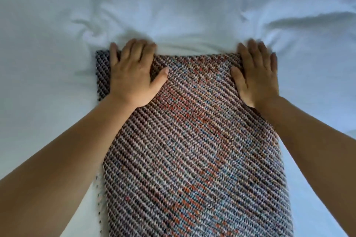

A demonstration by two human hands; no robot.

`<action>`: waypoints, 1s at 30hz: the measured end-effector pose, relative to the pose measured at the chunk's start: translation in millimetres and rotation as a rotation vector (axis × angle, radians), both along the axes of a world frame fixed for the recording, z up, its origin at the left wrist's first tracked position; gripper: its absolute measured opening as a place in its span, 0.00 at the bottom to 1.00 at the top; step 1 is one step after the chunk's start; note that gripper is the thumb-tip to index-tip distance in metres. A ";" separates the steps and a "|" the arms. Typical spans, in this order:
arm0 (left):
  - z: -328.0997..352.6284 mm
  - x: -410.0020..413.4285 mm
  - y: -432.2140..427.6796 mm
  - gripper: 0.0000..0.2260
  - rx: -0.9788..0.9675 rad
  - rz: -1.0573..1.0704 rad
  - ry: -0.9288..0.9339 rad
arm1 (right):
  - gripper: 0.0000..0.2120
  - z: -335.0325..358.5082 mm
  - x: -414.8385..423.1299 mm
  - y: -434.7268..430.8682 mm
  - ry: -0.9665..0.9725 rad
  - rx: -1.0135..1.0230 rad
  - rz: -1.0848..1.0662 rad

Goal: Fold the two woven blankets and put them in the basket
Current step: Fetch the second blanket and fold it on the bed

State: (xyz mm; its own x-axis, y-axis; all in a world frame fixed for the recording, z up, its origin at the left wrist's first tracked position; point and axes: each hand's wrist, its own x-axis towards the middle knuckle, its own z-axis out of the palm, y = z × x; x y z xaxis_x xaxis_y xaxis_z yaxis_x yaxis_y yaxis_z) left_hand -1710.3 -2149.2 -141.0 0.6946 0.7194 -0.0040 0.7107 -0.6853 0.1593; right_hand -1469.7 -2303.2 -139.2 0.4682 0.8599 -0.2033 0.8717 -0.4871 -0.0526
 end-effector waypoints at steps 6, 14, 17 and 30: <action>20.3 5.2 9.0 0.36 -0.050 -0.025 0.068 | 0.34 2.7 -0.8 4.6 -0.034 -0.072 0.028; 61.1 14.1 60.9 0.52 -0.618 0.001 0.719 | 0.21 37.8 20.9 38.3 0.123 -0.093 0.336; 64.1 4.8 39.8 0.47 -0.433 0.022 0.647 | 0.23 49.4 26.7 48.9 0.134 -0.299 0.268; 148.1 -51.1 -40.9 0.32 -0.001 0.181 0.262 | 0.25 121.6 1.9 -20.4 0.016 0.230 0.295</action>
